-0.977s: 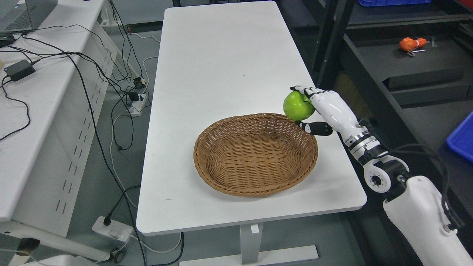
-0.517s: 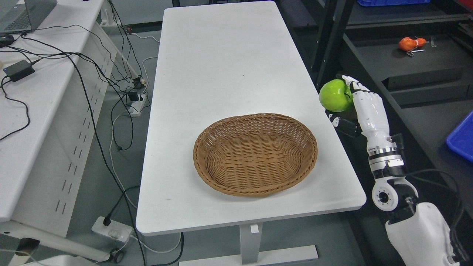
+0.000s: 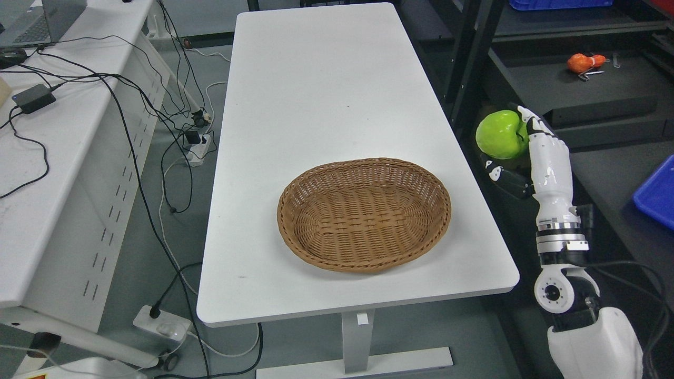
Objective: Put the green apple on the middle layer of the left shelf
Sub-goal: 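Lift the green apple out of the basket with the right hand, then carry the apple in the right hand toward the shelf tray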
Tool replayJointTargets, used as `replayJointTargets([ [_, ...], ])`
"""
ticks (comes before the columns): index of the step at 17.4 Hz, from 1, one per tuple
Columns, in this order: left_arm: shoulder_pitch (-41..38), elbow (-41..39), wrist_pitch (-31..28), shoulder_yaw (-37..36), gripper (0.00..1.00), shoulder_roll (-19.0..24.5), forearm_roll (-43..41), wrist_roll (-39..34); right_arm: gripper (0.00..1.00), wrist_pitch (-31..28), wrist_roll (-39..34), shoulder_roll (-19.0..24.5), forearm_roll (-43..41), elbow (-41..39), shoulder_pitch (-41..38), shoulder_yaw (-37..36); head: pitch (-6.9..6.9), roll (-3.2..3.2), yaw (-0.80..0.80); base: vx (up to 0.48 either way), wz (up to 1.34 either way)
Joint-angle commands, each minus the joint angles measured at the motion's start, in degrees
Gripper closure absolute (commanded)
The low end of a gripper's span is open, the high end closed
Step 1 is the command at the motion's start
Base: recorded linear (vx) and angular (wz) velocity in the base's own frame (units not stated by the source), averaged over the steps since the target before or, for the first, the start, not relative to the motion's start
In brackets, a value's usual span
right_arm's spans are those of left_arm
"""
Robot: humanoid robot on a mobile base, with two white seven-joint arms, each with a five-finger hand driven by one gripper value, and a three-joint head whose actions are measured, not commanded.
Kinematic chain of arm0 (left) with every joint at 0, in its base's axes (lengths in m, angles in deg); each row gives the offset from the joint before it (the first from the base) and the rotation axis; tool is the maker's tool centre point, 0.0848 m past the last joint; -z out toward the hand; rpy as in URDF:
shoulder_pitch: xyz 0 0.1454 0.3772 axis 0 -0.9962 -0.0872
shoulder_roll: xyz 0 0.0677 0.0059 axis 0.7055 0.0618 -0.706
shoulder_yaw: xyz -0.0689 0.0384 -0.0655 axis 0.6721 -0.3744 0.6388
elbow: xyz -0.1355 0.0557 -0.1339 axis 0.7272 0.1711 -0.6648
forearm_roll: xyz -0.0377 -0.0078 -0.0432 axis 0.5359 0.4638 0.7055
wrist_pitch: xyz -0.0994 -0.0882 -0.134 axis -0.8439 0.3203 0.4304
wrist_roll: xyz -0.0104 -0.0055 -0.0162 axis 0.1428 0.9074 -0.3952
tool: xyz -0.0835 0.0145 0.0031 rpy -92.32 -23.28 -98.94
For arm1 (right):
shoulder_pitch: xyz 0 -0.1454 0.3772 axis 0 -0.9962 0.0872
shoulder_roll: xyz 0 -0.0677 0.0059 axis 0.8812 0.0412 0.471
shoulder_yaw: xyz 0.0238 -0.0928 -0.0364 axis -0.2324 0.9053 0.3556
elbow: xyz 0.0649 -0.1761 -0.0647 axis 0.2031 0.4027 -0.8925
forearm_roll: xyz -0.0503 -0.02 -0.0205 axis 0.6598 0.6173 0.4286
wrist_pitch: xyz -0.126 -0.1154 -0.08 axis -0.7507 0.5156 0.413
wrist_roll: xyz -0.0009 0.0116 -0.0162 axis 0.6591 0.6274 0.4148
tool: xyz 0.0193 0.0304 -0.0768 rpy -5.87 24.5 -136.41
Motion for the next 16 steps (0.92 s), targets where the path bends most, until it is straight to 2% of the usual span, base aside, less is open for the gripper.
replayJointTargets([
  [1, 0.0, -0.03, -0.04, 0.0, 0.0, 1.0, 0.0, -0.02, 1.0, 1.26, -0.39, 4.12, -0.12, -2.07, -1.36, -3.12, 0.0, 0.0, 0.0, -0.09, -0.01],
  [6, 0.0, -0.03, -0.04, 0.0, 0.0, 1.0, 0.0, -0.02, 1.0, 1.7, -0.39, 5.53, -0.12, -1.98, -3.91, -1.36, 0.0, 0.0, 0.0, -0.133, -0.01],
  [16, 0.0, -0.03, -0.04, 0.0, 0.0, 1.0, 0.0, -0.02, 1.0, 2.23, -0.39, 5.53, -0.12, -2.07, -5.5, -1.36, 0.0, 0.0, 0.0, -0.265, -0.07],
])
